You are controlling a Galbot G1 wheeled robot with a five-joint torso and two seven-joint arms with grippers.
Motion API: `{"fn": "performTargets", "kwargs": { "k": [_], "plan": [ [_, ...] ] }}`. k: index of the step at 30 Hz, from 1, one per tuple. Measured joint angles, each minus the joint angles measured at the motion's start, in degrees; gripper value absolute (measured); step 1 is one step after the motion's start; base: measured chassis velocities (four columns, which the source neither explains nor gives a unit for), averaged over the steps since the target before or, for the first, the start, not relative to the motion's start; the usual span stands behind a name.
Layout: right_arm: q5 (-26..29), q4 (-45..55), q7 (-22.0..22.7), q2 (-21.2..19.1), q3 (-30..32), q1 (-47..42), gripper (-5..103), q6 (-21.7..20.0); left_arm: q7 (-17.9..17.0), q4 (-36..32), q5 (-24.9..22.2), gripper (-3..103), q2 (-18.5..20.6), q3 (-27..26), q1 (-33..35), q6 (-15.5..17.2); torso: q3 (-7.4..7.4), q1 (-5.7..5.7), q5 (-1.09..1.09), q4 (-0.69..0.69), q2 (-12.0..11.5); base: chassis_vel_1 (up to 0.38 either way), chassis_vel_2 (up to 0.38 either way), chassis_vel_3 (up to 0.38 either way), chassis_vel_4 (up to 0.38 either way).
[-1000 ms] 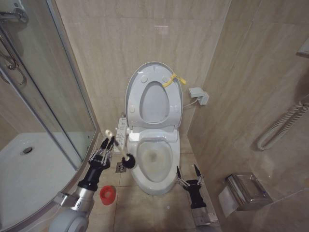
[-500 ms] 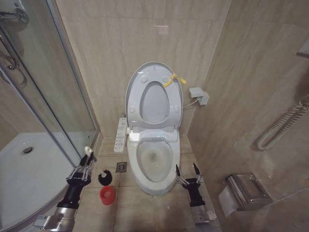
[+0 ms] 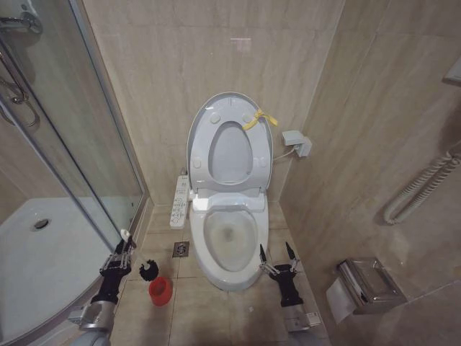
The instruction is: Open the toilet lid, clean the toilet bowl with a toilet brush, close the toilet lid, and flush.
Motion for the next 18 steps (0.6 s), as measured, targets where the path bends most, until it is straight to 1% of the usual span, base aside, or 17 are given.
{"fn": "performTargets", "kwargs": {
  "k": [1, 5, 7, 11, 18],
  "plan": [
    [0.00, 0.00, 0.00, 0.00, 0.00, 0.00, 100, 0.00, 0.00, 0.00, 0.00, 20, 0.00, 0.00, 0.00, 0.00, 0.00, 0.00, 0.00, 0.00, 0.00, 0.000, 0.000, 0.000, 0.000],
    [0.30, 0.08, -0.07, -0.21, 0.23, -0.39, 100, 0.02, 2.18, 6.39, -1.21, 20, -0.76, 2.22, -3.40, -1.07, 0.00, 0.00, 0.00, 0.00, 0.00, 0.000, 0.000, 0.000, 0.000],
    [0.46, 0.20, -0.10, -0.27, 0.23, -0.49, 100, 0.02, 2.40, 7.14, -1.36, 20, -0.88, 2.47, -3.80, -1.19, 0.00, 0.00, 0.00, -0.01, 0.00, 0.000, 0.000, 0.000, 0.000],
    [1.00, 0.59, -0.35, -0.57, 0.39, -0.81, 100, 0.05, 3.15, 11.81, -0.63, 20, -1.58, 3.50, -6.04, -1.63, 0.00, 0.00, 0.00, 0.00, 0.00, 0.000, 0.000, 0.000, 0.000],
    [1.25, 0.49, -0.41, -0.81, 0.52, -0.75, 100, 0.08, 3.18, 13.71, 0.48, 20, -1.64, 3.52, -6.59, -1.73, 0.00, 0.00, 0.01, 0.00, 0.00, 0.000, 0.000, 0.000, 0.000]
  ]
}}
